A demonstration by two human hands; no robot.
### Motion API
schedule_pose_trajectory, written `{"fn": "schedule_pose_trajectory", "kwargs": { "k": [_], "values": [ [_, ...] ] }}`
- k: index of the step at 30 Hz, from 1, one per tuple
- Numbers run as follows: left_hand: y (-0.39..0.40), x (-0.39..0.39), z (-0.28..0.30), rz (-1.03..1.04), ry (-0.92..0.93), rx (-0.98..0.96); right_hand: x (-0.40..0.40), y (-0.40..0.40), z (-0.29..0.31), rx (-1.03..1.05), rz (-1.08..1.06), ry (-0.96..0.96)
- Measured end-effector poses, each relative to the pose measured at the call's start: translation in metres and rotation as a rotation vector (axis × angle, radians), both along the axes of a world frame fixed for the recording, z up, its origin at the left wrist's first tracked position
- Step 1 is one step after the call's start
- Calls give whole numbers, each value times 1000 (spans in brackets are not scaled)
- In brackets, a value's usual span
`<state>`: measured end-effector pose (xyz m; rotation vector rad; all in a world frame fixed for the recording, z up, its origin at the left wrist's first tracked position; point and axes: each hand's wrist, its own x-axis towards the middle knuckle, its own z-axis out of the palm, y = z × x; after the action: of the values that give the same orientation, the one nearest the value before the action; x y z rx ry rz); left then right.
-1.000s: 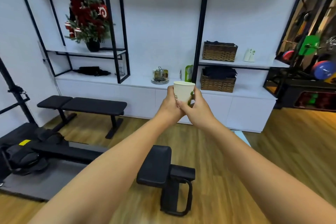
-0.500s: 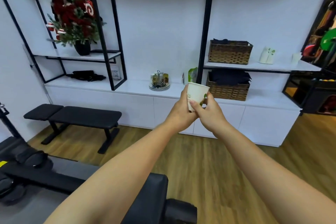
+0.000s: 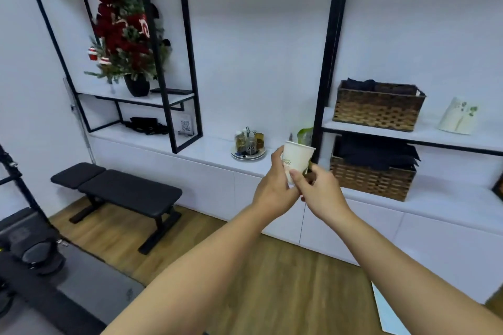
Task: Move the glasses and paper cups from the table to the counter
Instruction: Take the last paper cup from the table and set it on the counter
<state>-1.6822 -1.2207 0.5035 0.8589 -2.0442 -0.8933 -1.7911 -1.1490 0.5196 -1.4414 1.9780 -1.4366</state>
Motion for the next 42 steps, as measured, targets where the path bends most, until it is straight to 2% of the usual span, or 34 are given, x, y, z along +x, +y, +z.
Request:
{"fn": "schedule_pose_trajectory", "kwargs": {
  "k": [6,11,15,20,27,33,42],
  "values": [
    [-46,-89,-6,88,67,54,-95,-57,-1,11,-30,113],
    [-106,-127,-11,130,75,82,-129,-118,-13,-54,22,140],
    [-168,-148,-23,171,42,8,-155,-177,-28,-64,37,182],
    [-270,-170,-39,188,21,-53,-182,-284,-40,-58,84,170],
    [-423,-191,-21,177,-12,-41,-207,-430,-27,-13,120,123],
    [-513,-208,-13,244,-36,-92,-226,-513,-21,-54,111,75],
    [-640,-231,-13,392,-113,-174,-255,-661,-29,46,187,48]
  ]
}}
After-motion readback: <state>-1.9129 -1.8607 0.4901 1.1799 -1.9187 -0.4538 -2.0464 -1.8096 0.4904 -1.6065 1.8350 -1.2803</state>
